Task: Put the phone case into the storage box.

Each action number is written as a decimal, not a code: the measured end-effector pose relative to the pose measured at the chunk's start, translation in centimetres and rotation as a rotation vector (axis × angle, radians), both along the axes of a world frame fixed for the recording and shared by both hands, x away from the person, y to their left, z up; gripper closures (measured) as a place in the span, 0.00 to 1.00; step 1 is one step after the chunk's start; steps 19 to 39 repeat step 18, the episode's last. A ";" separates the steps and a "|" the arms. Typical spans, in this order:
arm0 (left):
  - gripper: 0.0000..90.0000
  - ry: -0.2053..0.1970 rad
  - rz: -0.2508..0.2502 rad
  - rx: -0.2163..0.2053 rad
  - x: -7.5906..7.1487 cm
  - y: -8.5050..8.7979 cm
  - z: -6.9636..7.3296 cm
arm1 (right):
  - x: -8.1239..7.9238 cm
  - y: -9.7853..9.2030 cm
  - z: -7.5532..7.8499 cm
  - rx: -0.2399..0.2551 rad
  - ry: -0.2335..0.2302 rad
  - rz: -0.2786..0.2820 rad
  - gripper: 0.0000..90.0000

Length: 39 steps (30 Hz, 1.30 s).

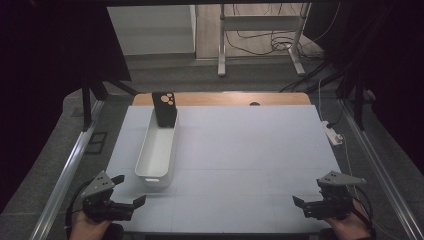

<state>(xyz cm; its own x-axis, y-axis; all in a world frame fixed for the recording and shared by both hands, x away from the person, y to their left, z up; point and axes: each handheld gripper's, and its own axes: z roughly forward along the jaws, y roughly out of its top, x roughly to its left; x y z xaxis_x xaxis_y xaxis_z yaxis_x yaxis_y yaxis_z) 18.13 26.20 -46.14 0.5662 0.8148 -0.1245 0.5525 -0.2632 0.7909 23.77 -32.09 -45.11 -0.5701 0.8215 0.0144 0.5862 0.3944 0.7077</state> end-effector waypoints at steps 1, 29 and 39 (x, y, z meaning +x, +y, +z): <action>0.00 0.003 -0.002 0.004 -0.1 0.0 -0.1 | 0.0 0.0 0.0 0.000 0.001 0.001 0.00; 0.01 0.028 0.008 0.027 -0.1 -0.1 -0.4 | 0.0 0.1 0.0 -0.010 0.000 0.000 0.00; 0.01 0.028 0.008 0.027 -0.1 -0.1 -0.4 | 0.0 0.1 0.0 -0.010 0.000 0.000 0.00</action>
